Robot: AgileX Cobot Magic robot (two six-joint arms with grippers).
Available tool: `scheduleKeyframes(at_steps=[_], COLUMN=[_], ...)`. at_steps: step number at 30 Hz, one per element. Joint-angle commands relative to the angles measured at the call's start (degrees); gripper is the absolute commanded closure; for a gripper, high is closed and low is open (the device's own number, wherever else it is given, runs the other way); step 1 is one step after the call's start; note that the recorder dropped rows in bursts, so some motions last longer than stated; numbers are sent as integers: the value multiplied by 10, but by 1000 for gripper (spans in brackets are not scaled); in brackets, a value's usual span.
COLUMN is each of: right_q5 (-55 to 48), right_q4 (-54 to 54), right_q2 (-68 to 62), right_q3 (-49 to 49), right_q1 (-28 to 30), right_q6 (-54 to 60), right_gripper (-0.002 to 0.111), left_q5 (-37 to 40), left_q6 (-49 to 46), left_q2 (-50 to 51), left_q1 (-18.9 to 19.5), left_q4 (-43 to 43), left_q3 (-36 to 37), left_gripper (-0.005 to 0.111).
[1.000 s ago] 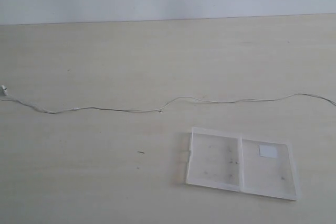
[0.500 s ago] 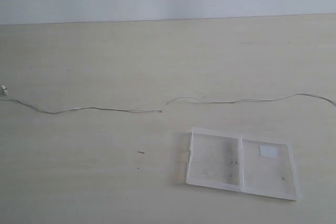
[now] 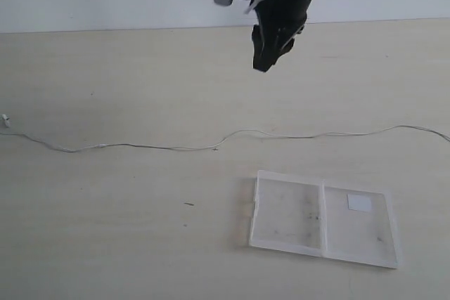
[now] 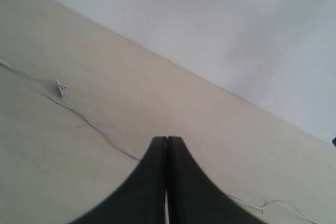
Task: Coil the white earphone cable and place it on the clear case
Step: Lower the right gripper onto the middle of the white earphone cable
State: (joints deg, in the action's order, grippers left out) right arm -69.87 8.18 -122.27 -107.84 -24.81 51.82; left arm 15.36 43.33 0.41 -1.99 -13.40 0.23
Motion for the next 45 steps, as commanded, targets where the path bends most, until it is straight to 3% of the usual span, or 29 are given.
scheduleKeyframes(at_steps=[1, 6, 10, 17, 33, 45], right_q5=[-1, -1, -1, -1, 54, 74], right_q4=[-14, 12, 17, 22, 31, -12], right_q2=[-31, -51, -65, -66, -90, -116], right_q3=[-5, 3, 36, 57, 57, 57], right_q1=[-10, -17, -18, -18, -68, -71], right_q6=[5, 33, 76, 145, 140, 120], right_gripper=[60, 59, 52, 52, 52, 57], left_q5=[0, 0, 0, 0, 0, 0], left_q6=[-1, -3, -3, -3, -3, -3], left_q2=[-4, -4, -4, -4, -4, -4], left_q1=[-1, -1, -1, -1, -1, -1], left_q4=[2, 2, 2, 2, 2, 2], left_q3=[-2, -2, -2, -2, -2, -2], left_gripper=[107, 107, 107, 107, 107, 107])
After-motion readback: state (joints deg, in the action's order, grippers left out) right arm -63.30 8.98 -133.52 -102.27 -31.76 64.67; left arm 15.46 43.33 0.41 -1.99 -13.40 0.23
